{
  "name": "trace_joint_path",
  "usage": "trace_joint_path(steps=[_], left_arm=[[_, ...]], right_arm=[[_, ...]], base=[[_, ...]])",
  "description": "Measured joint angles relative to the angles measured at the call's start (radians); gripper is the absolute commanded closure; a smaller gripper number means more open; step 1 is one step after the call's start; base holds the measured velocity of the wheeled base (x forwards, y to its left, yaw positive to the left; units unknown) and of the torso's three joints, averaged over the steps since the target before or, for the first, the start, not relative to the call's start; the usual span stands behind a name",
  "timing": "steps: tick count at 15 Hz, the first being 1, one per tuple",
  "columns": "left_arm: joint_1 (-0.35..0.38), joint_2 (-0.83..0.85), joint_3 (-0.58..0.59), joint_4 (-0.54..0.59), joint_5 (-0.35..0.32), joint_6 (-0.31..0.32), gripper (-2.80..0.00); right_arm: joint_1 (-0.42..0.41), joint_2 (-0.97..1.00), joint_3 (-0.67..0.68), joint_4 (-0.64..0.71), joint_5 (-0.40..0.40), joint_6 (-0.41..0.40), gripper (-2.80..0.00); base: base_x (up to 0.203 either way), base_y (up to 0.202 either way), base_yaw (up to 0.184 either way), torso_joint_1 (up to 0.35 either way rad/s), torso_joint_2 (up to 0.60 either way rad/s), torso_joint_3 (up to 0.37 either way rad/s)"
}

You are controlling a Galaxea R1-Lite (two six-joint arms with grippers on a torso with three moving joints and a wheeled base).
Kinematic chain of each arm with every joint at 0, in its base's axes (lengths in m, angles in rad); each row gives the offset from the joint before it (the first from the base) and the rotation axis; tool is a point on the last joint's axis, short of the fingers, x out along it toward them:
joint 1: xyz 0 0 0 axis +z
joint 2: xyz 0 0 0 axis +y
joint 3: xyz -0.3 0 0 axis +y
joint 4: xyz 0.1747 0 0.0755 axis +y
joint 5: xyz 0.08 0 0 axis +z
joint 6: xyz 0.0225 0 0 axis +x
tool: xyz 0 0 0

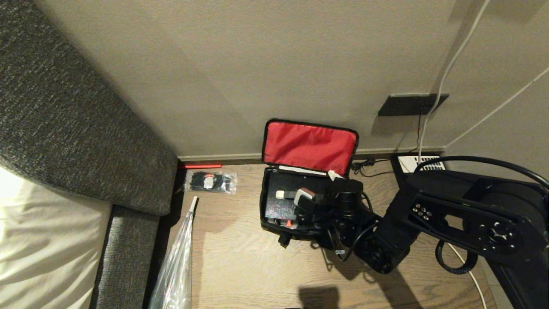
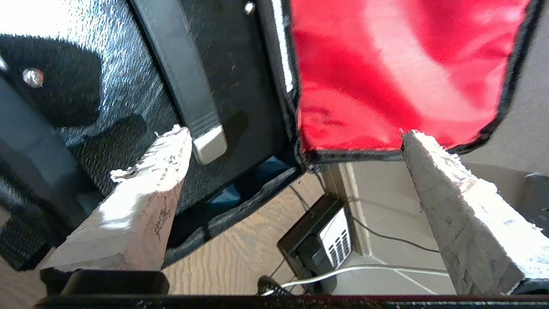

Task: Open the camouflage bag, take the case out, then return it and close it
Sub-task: Grip the handle

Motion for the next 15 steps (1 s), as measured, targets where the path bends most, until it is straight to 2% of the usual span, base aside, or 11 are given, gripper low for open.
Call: trace_joint_path(steps=[15], left_arm=[[0.000,0.000,0.000,-0.001,0.000,0.001,0.00]], right_arm=[[0.000,0.013,-0.002,-0.019,-0.003,-0.003,-2.80]], base=[[0.000,0.000,0.000,0.000,0.00,-0.002]])
